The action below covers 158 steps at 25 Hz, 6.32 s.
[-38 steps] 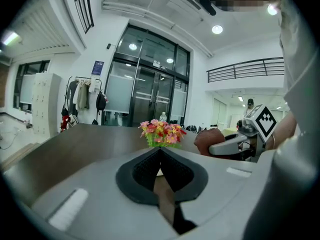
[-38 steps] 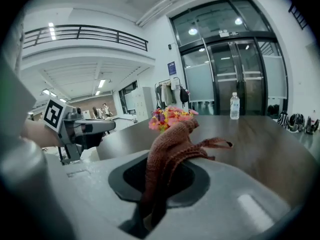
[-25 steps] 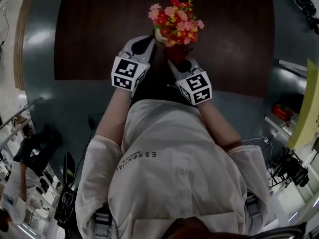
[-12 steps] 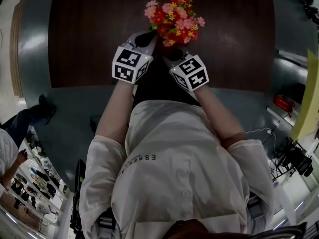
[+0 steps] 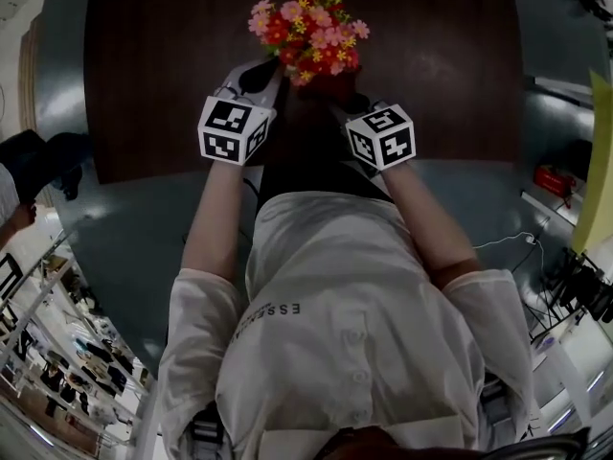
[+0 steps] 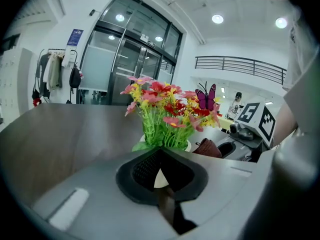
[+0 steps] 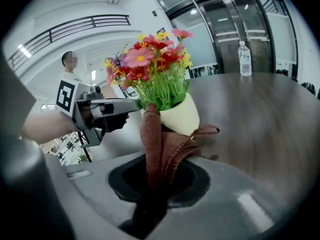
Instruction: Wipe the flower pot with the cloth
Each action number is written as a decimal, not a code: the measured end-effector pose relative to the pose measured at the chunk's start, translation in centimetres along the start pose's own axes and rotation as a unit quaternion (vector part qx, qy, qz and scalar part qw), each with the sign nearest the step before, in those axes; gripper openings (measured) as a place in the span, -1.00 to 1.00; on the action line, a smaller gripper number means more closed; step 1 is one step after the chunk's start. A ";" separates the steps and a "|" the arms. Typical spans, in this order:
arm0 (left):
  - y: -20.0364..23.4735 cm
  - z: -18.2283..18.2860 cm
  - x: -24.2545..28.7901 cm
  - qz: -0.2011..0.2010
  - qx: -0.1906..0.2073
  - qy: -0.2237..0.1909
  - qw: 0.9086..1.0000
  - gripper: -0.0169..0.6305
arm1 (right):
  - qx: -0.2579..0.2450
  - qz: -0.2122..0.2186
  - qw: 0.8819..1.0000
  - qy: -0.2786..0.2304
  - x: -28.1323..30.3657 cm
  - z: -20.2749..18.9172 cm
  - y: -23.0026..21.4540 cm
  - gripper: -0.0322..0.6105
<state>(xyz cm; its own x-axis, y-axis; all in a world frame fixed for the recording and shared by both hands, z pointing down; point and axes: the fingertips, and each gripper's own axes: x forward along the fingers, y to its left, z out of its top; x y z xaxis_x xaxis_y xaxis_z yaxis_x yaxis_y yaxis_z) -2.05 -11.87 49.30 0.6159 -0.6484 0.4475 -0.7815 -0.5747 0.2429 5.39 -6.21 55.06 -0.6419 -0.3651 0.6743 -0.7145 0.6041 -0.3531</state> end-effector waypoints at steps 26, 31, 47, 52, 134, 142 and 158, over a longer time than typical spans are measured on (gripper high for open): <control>0.1 0.1 -0.2 -0.016 -0.033 -0.031 0.999 -0.90 | 0.057 -0.036 0.997 -0.033 -3.2 3.1 -6.9 -0.74; 0.1 0.2 -0.3 -0.005 -0.028 -0.026 0.999 -0.90 | -0.023 -0.049 0.997 -0.058 -2.2 7.7 -7.6 -0.74; -0.3 0.4 -0.3 0.001 -0.043 -0.034 0.998 -0.90 | -0.044 0.030 0.998 -0.021 -1.5 2.5 -3.5 -0.74; 0.1 0.2 -0.2 0.013 -0.053 -0.044 0.998 -0.90 | -0.072 0.074 0.995 0.002 -2.0 1.1 -1.7 -0.74; 1.5 -1.0 0.2 0.040 -0.134 0.024 0.990 -0.90 | -0.176 0.481 0.798 0.317 3.6 8.0 -8.1 -0.74; 2.1 -1.5 -0.2 0.030 -0.140 0.061 0.988 -0.90 | -0.223 0.399 0.853 0.251 8.6 13.0 -6.9 -0.74; 1.1 -1.2 1.9 0.009 -0.138 0.151 0.979 -0.90 | -0.200 0.419 0.812 0.355 3.6 7.8 -10.4 -0.74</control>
<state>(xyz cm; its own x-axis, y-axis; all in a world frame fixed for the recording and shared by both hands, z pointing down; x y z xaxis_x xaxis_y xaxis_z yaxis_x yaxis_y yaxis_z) -1.85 -13.15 51.51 0.5774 -0.4562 0.6771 -0.8143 -0.3813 0.4376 8.29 -19.35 56.09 -0.4325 0.7063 0.5605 0.1287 0.6636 -0.7369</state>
